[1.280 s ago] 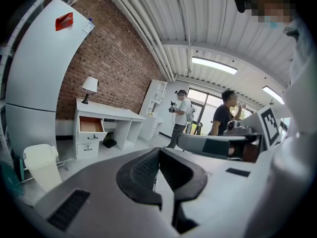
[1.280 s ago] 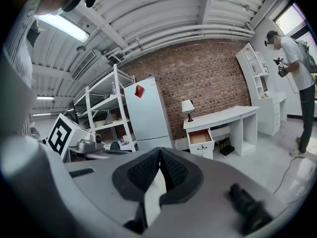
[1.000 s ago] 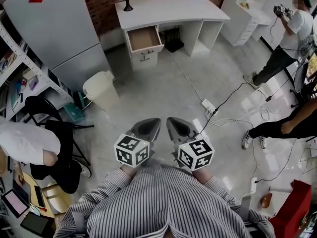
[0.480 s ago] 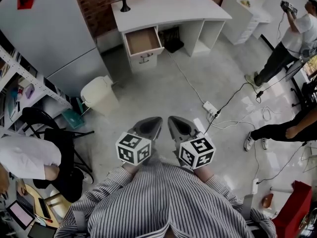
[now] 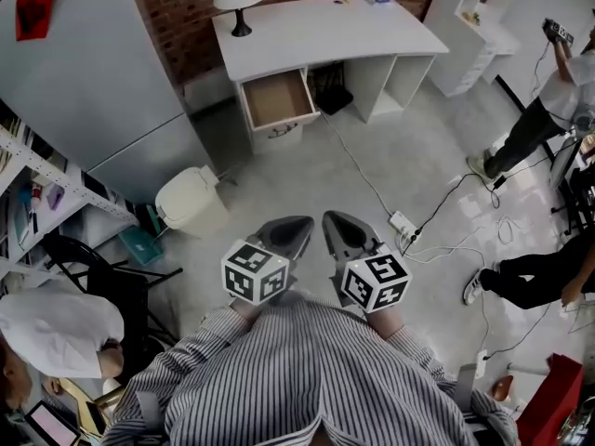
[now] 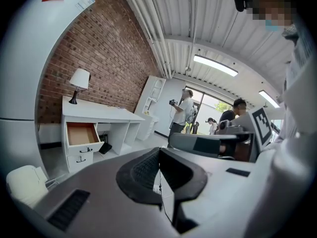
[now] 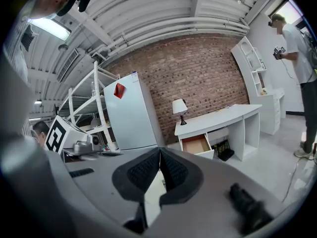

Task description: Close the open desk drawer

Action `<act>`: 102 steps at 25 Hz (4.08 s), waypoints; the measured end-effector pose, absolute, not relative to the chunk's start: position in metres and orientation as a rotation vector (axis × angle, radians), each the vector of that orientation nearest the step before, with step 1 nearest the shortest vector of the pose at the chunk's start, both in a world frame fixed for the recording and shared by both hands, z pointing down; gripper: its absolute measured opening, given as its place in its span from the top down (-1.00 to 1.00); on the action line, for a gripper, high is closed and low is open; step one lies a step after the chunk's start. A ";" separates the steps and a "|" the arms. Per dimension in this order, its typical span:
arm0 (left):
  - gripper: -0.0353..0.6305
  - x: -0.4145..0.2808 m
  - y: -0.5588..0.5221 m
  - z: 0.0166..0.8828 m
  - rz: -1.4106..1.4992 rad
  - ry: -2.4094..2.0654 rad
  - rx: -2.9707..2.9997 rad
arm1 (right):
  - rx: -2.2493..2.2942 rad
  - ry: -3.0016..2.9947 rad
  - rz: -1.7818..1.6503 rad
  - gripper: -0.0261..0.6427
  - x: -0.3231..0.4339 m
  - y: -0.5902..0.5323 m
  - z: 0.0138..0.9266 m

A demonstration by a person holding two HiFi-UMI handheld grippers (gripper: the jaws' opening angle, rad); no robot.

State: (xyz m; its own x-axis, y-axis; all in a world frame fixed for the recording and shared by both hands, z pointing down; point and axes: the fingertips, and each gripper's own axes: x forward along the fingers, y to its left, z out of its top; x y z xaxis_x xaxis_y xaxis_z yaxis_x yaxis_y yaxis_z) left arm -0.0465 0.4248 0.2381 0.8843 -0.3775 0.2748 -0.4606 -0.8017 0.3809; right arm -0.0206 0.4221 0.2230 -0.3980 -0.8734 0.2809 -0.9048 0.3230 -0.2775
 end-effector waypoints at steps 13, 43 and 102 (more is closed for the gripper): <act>0.86 -0.048 0.300 0.243 0.254 -0.580 2.650 | 1.742 -2.441 0.625 0.87 -0.022 0.307 0.234; 0.86 0.018 0.087 0.270 0.348 -0.725 2.653 | 1.534 -2.453 0.739 0.87 0.046 0.080 0.277; 0.86 0.013 -0.061 0.327 0.411 -0.858 2.362 | 1.240 -2.501 1.013 0.87 0.043 -0.069 0.319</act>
State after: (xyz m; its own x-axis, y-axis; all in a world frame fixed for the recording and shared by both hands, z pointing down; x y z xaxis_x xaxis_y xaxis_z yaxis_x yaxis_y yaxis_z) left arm 0.0125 -0.0614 0.3272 0.7449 -0.4811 0.4622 -0.6617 -0.6207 0.4205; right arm 0.0426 -0.0690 0.3186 -0.6391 -0.6401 0.4265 -0.7565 0.4227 -0.4991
